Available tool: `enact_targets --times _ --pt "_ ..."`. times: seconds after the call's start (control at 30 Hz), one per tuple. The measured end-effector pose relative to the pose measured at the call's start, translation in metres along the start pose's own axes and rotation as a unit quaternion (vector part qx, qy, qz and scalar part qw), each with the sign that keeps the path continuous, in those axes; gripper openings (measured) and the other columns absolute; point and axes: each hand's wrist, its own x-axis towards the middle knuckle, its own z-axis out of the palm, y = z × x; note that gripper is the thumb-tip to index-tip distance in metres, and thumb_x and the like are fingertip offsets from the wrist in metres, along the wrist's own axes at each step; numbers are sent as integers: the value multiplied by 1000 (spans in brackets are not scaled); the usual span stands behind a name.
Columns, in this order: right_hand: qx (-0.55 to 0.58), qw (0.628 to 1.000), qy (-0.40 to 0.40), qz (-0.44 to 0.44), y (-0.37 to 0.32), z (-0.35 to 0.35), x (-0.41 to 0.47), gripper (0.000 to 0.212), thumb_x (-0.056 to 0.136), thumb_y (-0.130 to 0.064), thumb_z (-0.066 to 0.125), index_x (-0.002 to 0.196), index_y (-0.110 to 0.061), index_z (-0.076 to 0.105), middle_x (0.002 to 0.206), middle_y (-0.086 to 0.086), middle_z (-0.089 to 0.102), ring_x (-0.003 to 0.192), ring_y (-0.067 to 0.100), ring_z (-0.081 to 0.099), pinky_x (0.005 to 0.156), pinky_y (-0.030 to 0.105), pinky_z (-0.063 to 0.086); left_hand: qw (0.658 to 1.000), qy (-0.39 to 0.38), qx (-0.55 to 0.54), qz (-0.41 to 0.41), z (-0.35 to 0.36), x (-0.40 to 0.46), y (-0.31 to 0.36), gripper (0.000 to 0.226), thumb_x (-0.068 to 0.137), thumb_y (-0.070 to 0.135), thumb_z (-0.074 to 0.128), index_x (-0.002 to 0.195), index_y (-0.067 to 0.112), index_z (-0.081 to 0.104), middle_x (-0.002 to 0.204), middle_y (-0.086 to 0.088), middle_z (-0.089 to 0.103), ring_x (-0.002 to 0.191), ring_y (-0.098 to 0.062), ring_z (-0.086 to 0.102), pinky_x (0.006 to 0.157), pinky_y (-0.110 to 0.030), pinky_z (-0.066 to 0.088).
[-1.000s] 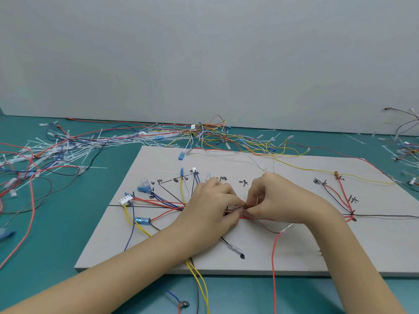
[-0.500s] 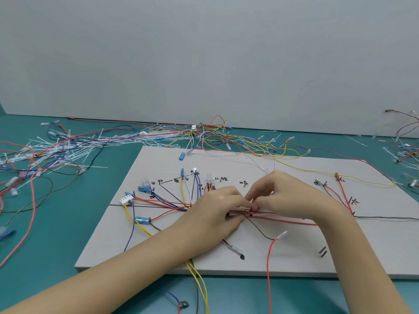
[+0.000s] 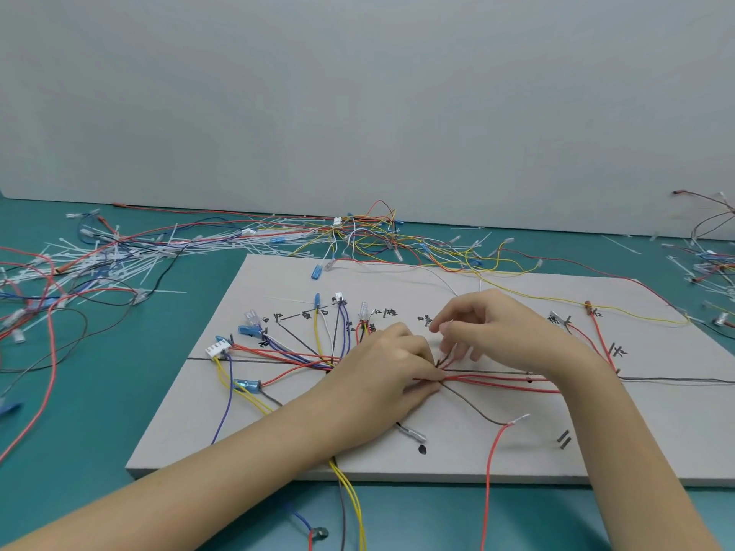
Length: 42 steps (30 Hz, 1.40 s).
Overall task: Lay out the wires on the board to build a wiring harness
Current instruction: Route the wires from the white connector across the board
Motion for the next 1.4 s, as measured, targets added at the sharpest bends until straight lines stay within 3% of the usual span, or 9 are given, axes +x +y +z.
enact_targets --times 0.2,0.37,0.47,0.53,0.6,0.8,0.93,1.13,1.4 --pt "-10 1000 -5 4 4 -14 -8 26 90 -26 65 68 -13 67 59 0 66 55 10 59 52 21 46 1000 -13 3 5 -1 0 0 22 95 24 59 109 17 74 94 3 69 96 -21 52 82 -40 46" --pt "-6 983 -171 63 4 -23 -22 36 66 -49 82 69 -16 70 70 1 69 64 12 62 64 23 51 1000 -16 -11 0 -5 0 2 20 95 21 59 106 16 74 93 4 70 96 -19 51 83 -35 45" --pt "-13 968 -237 84 5 -27 -26 29 68 -36 82 79 -10 73 74 3 71 66 14 64 63 22 50 1000 -18 -14 -10 -5 -1 2 20 93 14 59 106 16 74 95 5 71 98 -16 51 85 -31 44" --pt "-20 960 -267 85 6 -30 -28 11 78 -21 78 77 -10 74 72 5 72 64 14 63 60 22 50 1000 -23 -12 -15 -5 -1 1 24 91 9 58 108 17 74 97 6 71 99 -15 50 86 -29 43" --pt "-20 957 -279 80 7 -34 -30 9 82 -15 73 74 -14 74 70 6 71 61 14 61 58 23 49 999 -30 -9 -18 -4 -1 0 29 88 6 58 109 17 74 98 6 70 100 -14 49 87 -28 43" --pt "-36 947 -304 100 3 -35 -32 27 68 -41 79 76 -17 73 76 3 73 68 15 66 58 22 50 999 -33 -25 -35 -1 -1 -2 35 85 5 57 112 20 73 100 7 66 101 -12 46 88 -30 43" --pt "-71 936 -322 122 2 -32 -31 15 73 -30 80 80 -17 75 77 2 74 62 11 63 55 19 47 998 -45 -24 -43 0 -1 -1 35 87 6 56 114 22 72 103 8 63 103 -14 45 87 -36 44" --pt "-76 939 -321 96 3 -31 -30 6 77 -20 78 76 -22 73 66 -3 66 45 10 42 41 18 30 996 -64 -16 -60 -1 -1 0 38 91 12 52 120 28 68 111 7 57 105 -14 41 93 -31 39" --pt "10 946 -323 28 8 -40 -33 11 75 -17 74 86 -19 78 57 2 63 44 10 50 44 19 38 993 -100 21 -52 1 1 -2 42 92 13 47 127 30 63 136 9 54 118 -14 39 101 -36 34"
